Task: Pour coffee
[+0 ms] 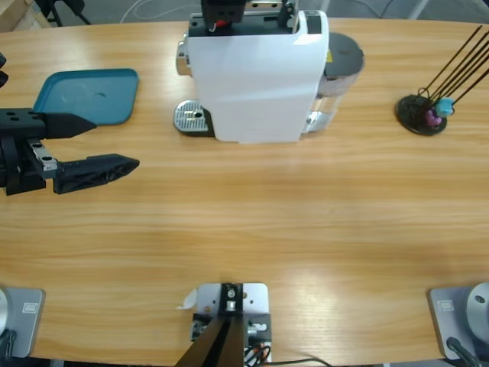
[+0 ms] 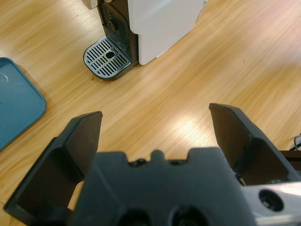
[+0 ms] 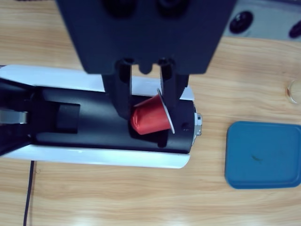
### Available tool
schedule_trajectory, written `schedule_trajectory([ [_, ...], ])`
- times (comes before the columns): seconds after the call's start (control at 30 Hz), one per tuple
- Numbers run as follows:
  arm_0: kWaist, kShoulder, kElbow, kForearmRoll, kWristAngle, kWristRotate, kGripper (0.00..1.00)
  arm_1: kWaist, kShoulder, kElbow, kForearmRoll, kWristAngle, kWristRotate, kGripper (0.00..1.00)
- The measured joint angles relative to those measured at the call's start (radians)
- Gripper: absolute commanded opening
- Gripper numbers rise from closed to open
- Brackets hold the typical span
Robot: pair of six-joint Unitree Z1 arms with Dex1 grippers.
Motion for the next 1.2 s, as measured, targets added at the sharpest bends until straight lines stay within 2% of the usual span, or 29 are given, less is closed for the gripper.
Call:
schedule_trajectory([
  [0.03,0.000,0.000,0.002,0.000,0.000,0.000,1.000,0.000,0.000,0.000,0.000,0.000,0.000,0.696],
  [0.1,0.000,0.000,0.004,0.000,0.000,0.000,1.000,0.000,0.000,0.000,0.000,0.001,0.000,0.757],
  [0.13,0.000,0.000,0.004,0.000,0.000,0.000,1.000,0.000,0.000,0.000,0.000,0.001,0.000,0.876],
  [0.17,0.000,0.000,0.004,0.000,0.000,0.000,1.000,0.000,0.000,0.000,0.000,0.001,0.000,0.950],
  [0.2,0.000,0.000,0.004,-0.001,0.000,0.000,1.000,0.000,0.000,0.000,0.000,0.001,0.000,0.979],
  [0.4,0.000,0.000,0.004,-0.005,0.000,0.000,1.000,0.000,0.001,0.000,0.000,0.001,0.000,1.000],
  [0.53,0.000,0.000,0.004,-0.006,0.000,0.000,1.000,0.000,0.001,0.000,0.000,0.003,0.000,0.976],
  [0.6,0.000,0.000,0.004,-0.007,0.000,0.000,1.000,-0.001,0.001,0.000,-0.014,0.040,-0.006,0.845],
  [0.63,0.000,0.000,0.004,-0.008,0.000,0.000,1.000,-0.001,0.001,0.000,-0.034,0.069,-0.020,0.824],
  [0.67,0.000,0.000,0.004,-0.009,0.000,0.000,1.000,0.000,0.001,0.000,-0.053,0.093,-0.033,0.734],
  [0.7,0.000,0.000,0.004,-0.009,0.000,0.000,1.000,0.003,0.001,0.000,-0.068,0.109,-0.052,0.687],
  [0.73,0.000,0.000,0.004,-0.009,0.000,0.000,1.000,0.009,0.001,0.000,-0.078,0.116,-0.074,0.682],
  [0.77,0.000,0.000,0.004,-0.009,0.001,0.000,1.000,0.017,0.001,0.000,-0.083,0.121,-0.088,0.603],
  [0.8,0.000,0.000,0.004,-0.009,0.002,0.000,1.000,0.025,-0.001,0.000,-0.085,0.128,-0.097,0.368],
  [0.83,0.000,0.000,0.004,-0.009,0.002,0.000,1.000,0.033,-0.002,0.000,-0.086,0.134,-0.102,0.067],
  [0.87,0.000,0.000,0.004,-0.009,0.003,0.000,1.000,0.042,-0.005,0.000,-0.085,0.140,-0.105,0.000],
  [1.03,0.000,-0.001,-0.009,-0.009,0.017,0.000,1.000,0.060,-0.066,0.000,0.039,0.148,-0.132,0.000],
  [1.2,0.000,-0.001,-0.027,-0.009,0.018,0.000,1.000,0.060,-0.146,0.000,0.094,0.171,-0.263,0.000],
])
